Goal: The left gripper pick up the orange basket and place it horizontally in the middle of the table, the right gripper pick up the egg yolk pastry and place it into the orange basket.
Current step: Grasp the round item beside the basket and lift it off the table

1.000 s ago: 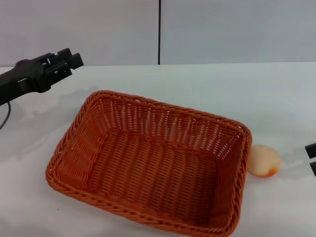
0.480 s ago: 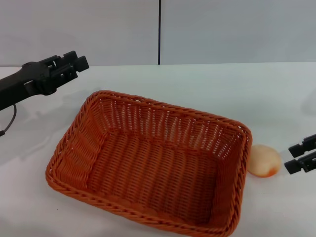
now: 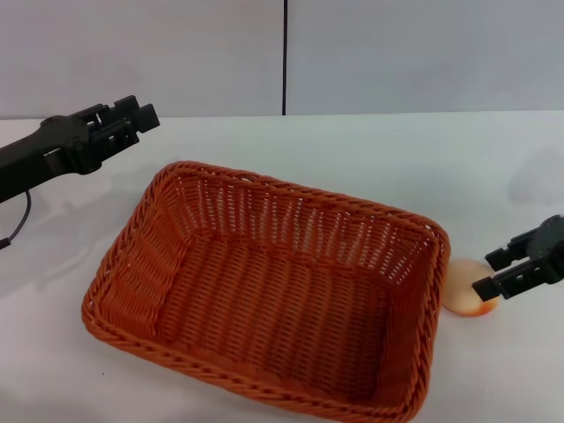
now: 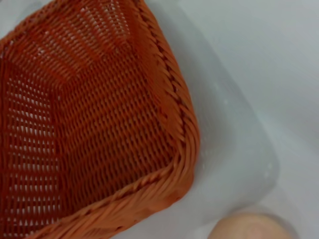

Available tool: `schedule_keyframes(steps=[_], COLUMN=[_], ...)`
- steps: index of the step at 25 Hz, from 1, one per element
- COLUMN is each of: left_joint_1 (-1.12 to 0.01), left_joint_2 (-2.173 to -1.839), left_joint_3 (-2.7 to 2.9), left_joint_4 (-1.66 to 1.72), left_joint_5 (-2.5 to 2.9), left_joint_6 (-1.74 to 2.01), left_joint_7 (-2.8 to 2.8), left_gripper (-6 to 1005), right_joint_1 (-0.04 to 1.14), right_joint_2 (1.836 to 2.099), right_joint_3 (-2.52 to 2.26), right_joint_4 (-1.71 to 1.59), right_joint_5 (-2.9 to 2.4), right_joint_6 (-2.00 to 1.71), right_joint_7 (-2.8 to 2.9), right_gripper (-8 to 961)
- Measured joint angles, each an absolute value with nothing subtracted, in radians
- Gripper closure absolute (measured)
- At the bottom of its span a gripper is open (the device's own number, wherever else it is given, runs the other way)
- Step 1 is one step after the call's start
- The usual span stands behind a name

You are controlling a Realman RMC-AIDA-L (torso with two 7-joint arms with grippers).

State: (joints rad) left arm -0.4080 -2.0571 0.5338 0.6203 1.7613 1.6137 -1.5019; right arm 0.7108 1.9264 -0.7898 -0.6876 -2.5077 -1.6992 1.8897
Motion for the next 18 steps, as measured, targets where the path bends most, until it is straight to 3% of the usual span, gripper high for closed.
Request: schedule_keyframes(steps=[18], left_joint_1=[-0.408], left_joint_2=[-2.057], left_joint_3=[0.534], left_joint_4=[0.607], left_joint_5=[1.757], left_joint_6=[1.620], left_joint_7=[-1.494], left_gripper=[554], right_joint_1=[0.726], right_joint_2=[1.946], right_joint_3=[-0.822], right_joint_4=[-0.649], right_joint_5=[-2.512], right_joint_6=[-1.636], right_joint_7=[1.890], right_gripper=[224])
